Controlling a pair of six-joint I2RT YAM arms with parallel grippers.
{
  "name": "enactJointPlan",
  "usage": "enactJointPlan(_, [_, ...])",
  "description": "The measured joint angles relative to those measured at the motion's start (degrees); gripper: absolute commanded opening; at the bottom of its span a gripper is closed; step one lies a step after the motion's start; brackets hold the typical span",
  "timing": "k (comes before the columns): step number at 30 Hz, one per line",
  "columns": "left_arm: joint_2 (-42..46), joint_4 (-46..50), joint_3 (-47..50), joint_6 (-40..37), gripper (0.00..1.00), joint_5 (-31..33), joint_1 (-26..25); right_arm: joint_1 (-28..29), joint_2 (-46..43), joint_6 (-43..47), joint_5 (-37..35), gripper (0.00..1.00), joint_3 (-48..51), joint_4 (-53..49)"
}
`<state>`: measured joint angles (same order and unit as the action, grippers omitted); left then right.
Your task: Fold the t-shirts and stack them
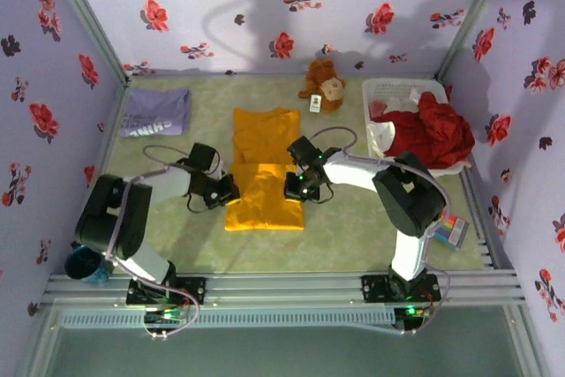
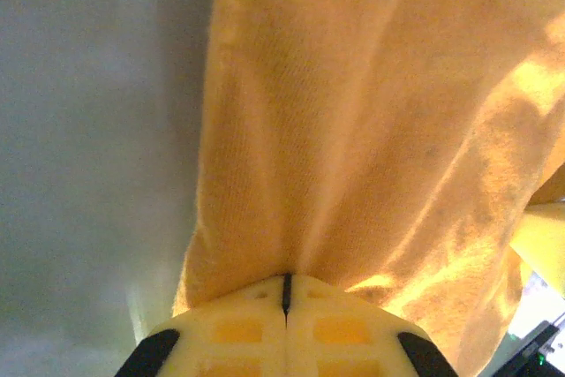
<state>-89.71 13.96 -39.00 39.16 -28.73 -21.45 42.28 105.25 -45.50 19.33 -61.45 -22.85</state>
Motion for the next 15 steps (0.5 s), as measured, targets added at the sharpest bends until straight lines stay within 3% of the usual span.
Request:
enactJointPlan(5, [7.08,0.11,6.27,3.85,0.07,0.48,-3.19,3.08,-2.97,-2.82,-0.26,0.14,3.43,-0.17])
enactJointPlan(10, [15.67,11.54,6.78,4.31,0.2,4.83,-3.78,5.09,-7.08,-4.44,-2.71,0.24,3.67,-6.69])
enactJointPlan(15, [24.79,21.99,4.5,4.04,0.27,7.76,-3.78,5.53,-15.45,-5.73,-5.31,0.3,4.13,-11.91])
